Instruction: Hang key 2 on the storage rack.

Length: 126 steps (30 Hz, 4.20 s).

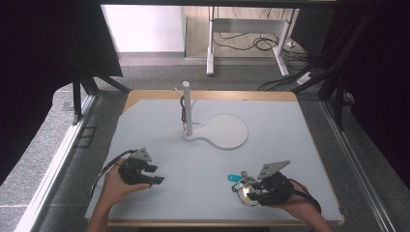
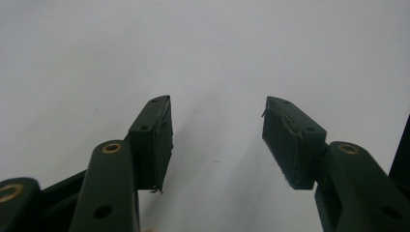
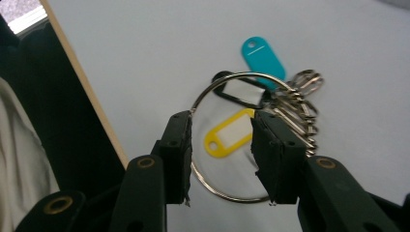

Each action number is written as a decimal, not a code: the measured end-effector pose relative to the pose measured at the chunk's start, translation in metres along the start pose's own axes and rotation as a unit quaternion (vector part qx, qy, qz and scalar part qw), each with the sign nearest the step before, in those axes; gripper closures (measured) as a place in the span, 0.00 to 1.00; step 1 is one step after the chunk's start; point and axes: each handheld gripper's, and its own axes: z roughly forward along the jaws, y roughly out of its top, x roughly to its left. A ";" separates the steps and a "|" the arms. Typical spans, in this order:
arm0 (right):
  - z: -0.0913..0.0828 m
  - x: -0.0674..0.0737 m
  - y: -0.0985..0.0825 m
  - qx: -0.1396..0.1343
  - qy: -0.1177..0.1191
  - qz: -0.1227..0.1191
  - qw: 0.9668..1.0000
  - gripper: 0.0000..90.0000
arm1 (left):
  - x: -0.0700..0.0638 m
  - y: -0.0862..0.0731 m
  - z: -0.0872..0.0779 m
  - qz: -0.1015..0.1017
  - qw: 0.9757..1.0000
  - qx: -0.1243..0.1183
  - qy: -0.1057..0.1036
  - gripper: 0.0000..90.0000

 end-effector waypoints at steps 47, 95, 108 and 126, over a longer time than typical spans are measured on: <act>0.054 0.008 0.019 0.094 0.021 0.036 0.995 0.95 | 0.006 -0.019 0.010 -0.032 0.999 0.006 -0.015 0.49; -0.030 -0.075 0.085 0.015 0.103 0.128 0.986 0.97 | 0.006 -0.020 0.012 -0.025 1.000 0.015 -0.011 0.47; -0.053 -0.098 0.102 -0.007 0.091 0.152 0.984 0.97 | 0.005 -0.020 0.010 -0.028 0.999 0.013 -0.010 0.47; -0.070 -0.111 0.126 -0.023 0.072 0.152 0.986 0.97 | 0.006 -0.020 0.012 -0.024 1.000 0.016 -0.010 0.47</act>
